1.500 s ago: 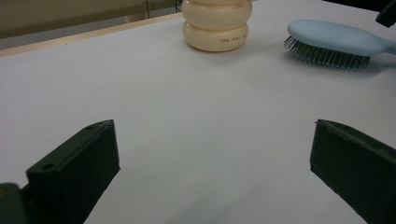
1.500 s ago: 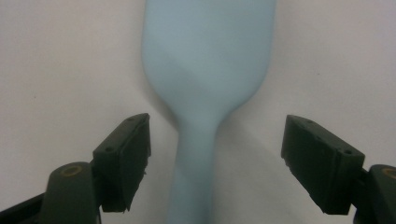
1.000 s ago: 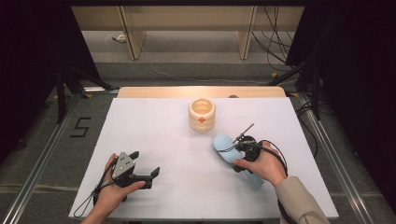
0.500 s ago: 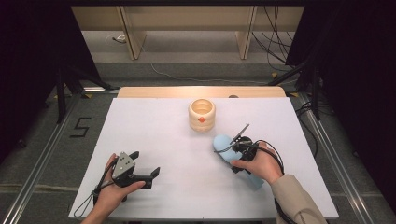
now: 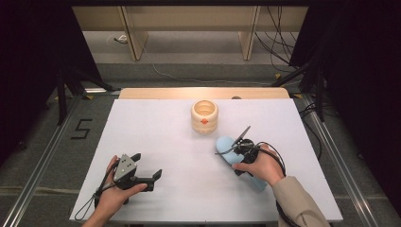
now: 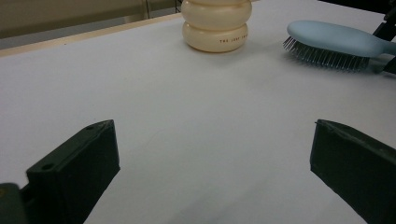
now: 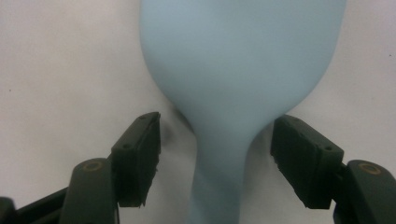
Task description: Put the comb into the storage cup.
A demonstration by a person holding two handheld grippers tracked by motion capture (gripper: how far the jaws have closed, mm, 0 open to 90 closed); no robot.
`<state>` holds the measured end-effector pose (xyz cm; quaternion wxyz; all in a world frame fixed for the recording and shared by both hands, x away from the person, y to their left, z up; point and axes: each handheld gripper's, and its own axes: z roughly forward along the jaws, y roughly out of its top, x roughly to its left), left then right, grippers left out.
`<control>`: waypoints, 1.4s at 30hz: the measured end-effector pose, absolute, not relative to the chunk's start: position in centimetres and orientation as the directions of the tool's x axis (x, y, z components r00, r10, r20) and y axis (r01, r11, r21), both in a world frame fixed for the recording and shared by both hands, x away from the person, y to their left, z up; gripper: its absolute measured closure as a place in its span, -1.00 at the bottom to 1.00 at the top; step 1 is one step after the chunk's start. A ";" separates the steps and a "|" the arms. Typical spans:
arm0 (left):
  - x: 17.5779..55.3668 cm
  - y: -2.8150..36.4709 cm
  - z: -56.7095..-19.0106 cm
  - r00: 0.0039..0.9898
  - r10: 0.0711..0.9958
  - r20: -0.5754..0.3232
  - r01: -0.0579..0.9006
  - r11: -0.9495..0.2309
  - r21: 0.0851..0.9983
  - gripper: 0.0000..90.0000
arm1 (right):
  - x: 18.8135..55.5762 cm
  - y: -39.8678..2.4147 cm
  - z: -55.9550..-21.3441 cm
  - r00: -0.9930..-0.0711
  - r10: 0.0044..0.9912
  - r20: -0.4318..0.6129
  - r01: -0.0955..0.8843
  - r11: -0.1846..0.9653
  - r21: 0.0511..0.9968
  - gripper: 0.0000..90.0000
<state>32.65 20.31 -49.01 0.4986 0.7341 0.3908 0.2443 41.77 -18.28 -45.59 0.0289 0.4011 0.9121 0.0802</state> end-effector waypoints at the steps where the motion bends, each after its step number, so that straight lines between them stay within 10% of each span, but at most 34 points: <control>1: 32.6 20.3 -49.0 0.575 0.817 -0.032 0.331 -0.197 0.923 -0.98 | 41.8 -18.3 -45.6 -0.677 0.736 0.014 0.727 0.665 0.168 -0.22; 42: 32.7 20.3 -49.0 0.577 0.816 -0.031 0.330 -0.198 0.923 -0.98 | 42.3 -18.0 -45.4 -0.643 0.766 -0.007 0.760 0.639 0.120 0.46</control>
